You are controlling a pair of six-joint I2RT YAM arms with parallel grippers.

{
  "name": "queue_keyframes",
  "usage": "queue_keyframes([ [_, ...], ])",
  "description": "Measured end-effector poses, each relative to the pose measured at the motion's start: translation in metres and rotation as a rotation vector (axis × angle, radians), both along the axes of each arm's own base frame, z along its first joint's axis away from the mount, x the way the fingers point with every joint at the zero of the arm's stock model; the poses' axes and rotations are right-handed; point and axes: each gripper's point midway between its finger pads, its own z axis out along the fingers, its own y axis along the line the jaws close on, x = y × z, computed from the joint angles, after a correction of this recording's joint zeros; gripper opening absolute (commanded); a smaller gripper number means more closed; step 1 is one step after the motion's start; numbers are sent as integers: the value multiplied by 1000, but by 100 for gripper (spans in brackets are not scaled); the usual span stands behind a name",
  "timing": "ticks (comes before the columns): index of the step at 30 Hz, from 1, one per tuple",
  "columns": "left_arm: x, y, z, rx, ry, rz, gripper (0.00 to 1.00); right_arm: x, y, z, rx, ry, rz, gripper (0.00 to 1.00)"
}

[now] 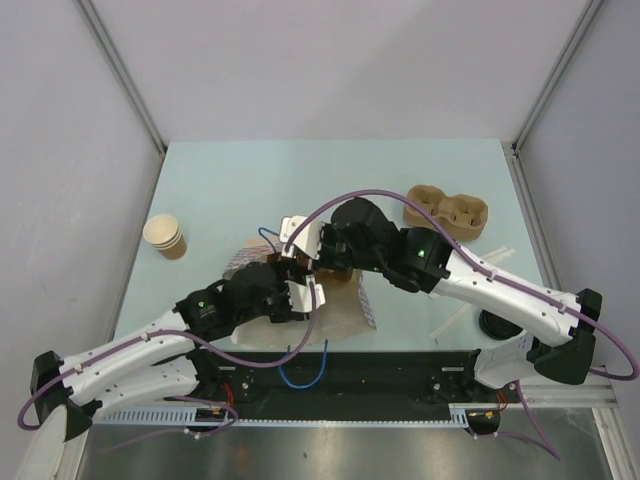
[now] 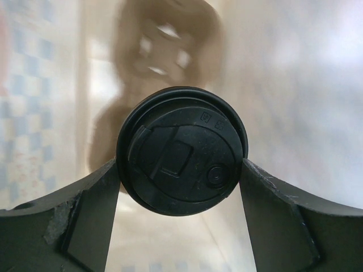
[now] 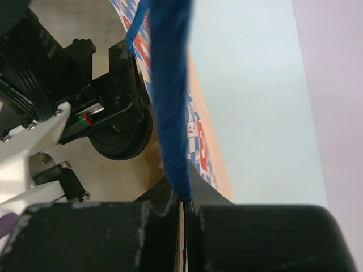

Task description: Pack the takeout coffee

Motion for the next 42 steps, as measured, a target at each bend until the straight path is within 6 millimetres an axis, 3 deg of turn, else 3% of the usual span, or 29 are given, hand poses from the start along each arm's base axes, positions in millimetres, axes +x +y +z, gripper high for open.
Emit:
queue_keyframes([
  [13,-12,-4,-1,-3,34,-61,23,6,-4,-3,8,24,-18,0],
  [18,-8,-17,10,-38,21,-79,22,4,-2,-3,10,28,-8,0],
  [32,-13,-47,19,-96,-12,-180,21,-1,2,-2,15,22,12,0],
  [42,-18,-50,-1,-64,14,-209,20,-2,3,-3,12,17,20,0],
])
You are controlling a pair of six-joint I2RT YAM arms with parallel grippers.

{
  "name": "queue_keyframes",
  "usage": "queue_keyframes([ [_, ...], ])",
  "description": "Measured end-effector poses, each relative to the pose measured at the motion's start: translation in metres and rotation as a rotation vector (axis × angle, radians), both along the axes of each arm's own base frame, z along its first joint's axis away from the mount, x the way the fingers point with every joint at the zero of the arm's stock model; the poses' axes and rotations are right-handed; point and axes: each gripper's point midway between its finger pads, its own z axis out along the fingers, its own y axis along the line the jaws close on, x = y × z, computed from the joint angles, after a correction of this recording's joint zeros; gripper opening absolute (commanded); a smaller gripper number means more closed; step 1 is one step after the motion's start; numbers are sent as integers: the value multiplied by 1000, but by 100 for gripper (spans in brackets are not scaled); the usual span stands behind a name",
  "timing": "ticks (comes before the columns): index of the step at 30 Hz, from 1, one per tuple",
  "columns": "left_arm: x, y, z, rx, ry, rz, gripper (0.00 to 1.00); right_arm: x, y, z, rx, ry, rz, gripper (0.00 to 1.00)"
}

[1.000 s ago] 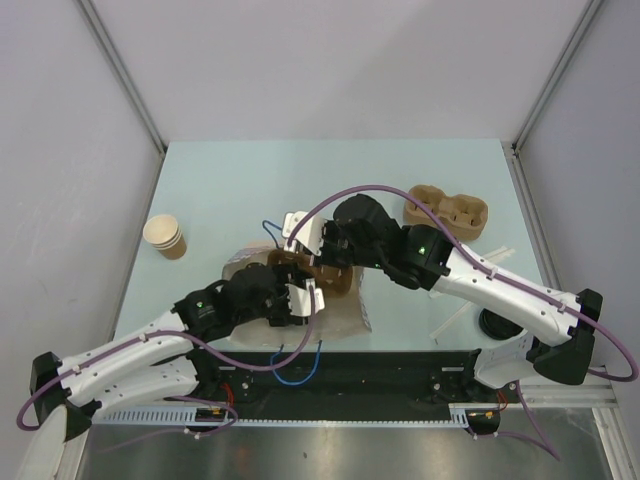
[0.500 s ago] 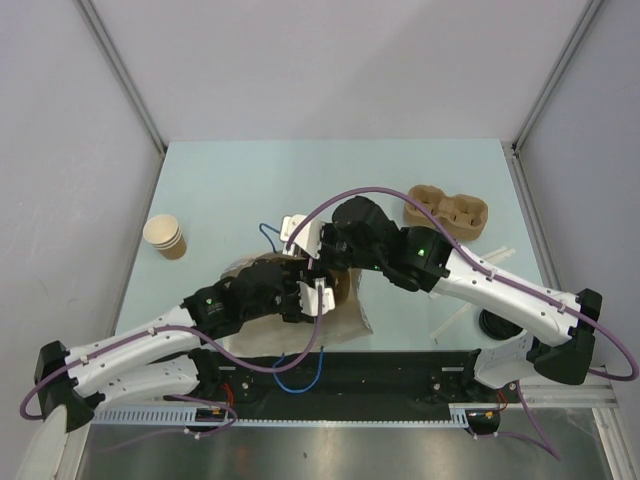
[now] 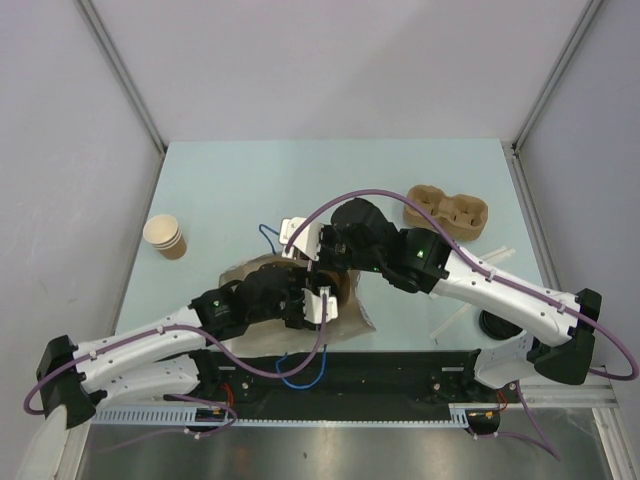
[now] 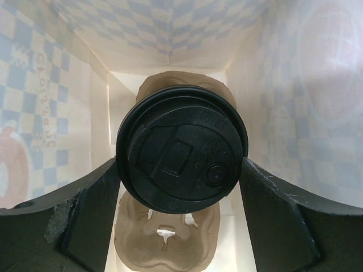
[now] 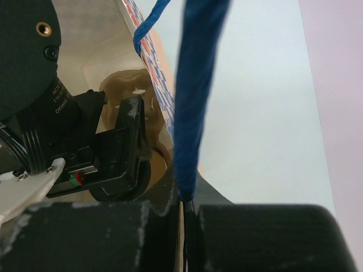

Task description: Pack the takeout coffee

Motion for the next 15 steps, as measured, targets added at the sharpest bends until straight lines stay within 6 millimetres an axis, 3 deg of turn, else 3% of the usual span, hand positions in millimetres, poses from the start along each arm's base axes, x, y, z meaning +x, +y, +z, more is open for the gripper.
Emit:
queue_keyframes([
  [15,6,-9,-17,24,-10,-13,19,-3,-4,-5,-8,-4,8,0],
])
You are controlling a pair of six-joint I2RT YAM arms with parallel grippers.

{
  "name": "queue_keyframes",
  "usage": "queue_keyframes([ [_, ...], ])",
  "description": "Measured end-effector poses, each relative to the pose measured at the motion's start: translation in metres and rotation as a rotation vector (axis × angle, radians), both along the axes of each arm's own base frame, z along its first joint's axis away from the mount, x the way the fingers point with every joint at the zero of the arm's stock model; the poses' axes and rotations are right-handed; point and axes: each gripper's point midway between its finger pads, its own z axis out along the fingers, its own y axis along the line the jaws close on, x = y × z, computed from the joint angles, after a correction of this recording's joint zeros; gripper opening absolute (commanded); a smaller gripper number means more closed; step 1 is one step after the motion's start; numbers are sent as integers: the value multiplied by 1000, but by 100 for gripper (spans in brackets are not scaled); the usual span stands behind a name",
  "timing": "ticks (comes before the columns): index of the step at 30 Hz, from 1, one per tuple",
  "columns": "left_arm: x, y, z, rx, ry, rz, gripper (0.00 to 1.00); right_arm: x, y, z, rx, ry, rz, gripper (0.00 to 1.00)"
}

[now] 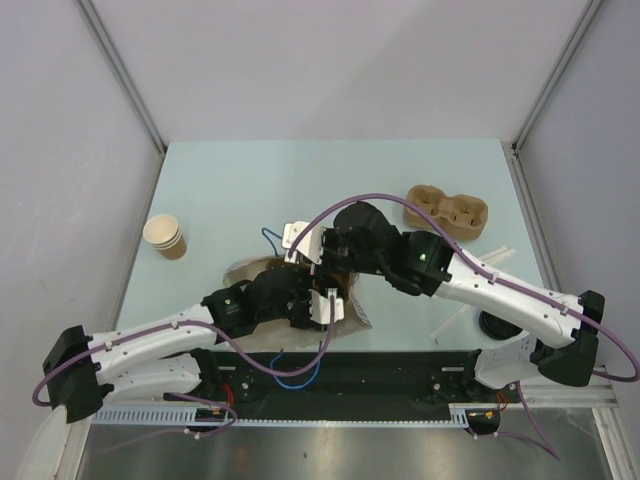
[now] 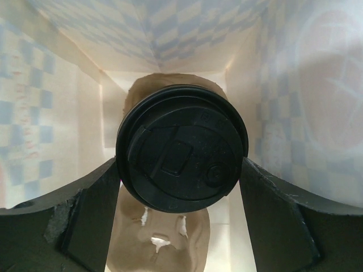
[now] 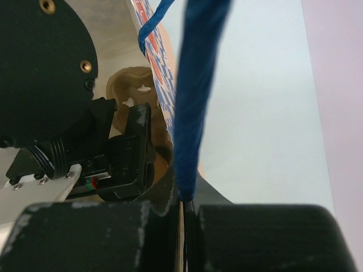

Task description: Pack the takeout coffee

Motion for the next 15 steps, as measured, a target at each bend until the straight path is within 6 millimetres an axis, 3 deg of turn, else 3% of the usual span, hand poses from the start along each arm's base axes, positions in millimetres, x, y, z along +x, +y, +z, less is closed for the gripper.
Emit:
queue_keyframes([
  [9,0,0,-15,41,25,-1,17,-1,-1,2,0,-7,4,0],
  [15,2,-6,-14,55,56,15,13,-2,-1,0,-3,0,11,0],
])
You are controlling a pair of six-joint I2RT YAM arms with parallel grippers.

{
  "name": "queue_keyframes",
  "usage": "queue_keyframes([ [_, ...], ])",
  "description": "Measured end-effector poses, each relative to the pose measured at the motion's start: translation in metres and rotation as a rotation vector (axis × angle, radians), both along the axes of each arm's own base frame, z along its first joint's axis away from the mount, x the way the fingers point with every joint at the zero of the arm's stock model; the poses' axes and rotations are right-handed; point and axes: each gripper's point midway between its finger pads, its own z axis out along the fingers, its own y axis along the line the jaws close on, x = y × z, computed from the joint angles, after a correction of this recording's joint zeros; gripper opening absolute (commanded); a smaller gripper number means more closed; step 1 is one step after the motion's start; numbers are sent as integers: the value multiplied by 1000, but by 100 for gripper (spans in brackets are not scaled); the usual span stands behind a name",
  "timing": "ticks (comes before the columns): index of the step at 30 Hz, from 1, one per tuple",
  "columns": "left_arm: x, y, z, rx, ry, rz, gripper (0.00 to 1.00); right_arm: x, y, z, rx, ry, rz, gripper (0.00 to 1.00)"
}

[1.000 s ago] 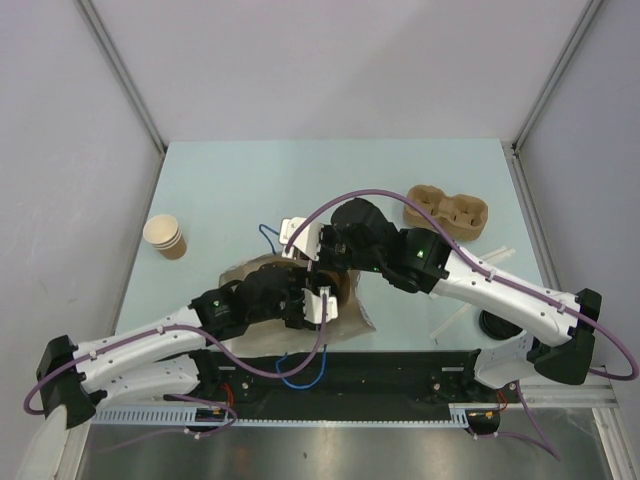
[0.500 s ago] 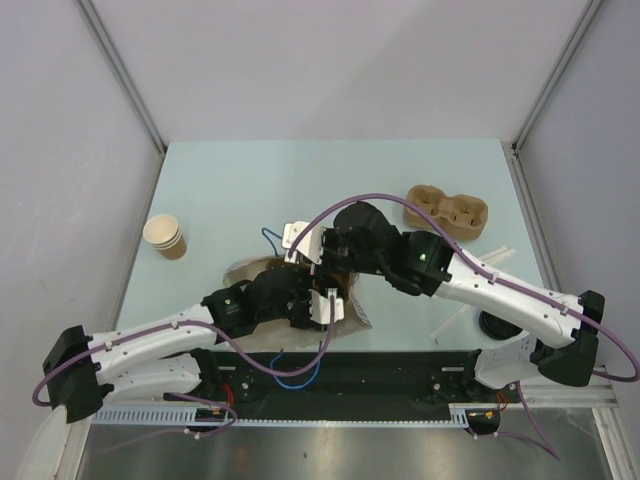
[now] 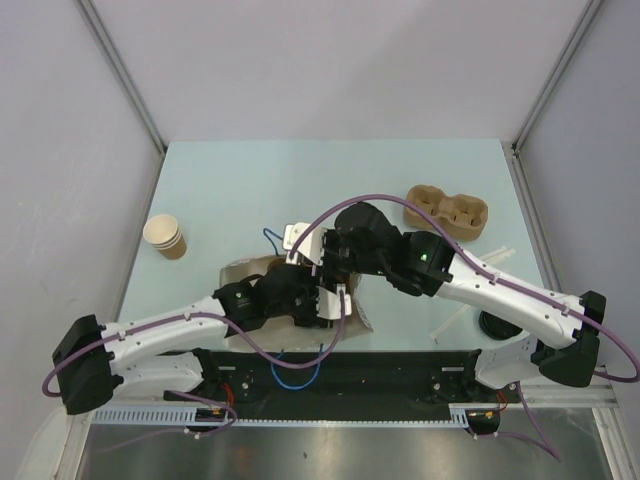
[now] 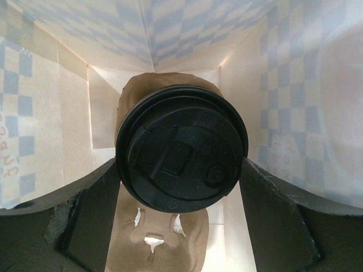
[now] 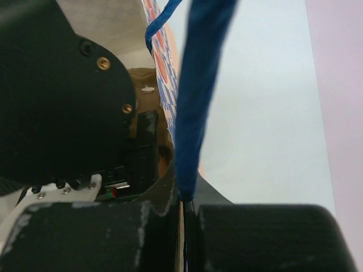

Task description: Pack the takeout coffee

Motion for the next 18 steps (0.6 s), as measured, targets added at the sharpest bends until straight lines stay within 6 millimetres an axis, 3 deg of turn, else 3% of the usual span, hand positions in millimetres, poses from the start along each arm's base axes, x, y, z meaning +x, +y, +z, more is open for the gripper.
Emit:
queue_keyframes([
  [18,17,-19,-3,51,95,40,5,21,-12,-5,27,67,1,0],
])
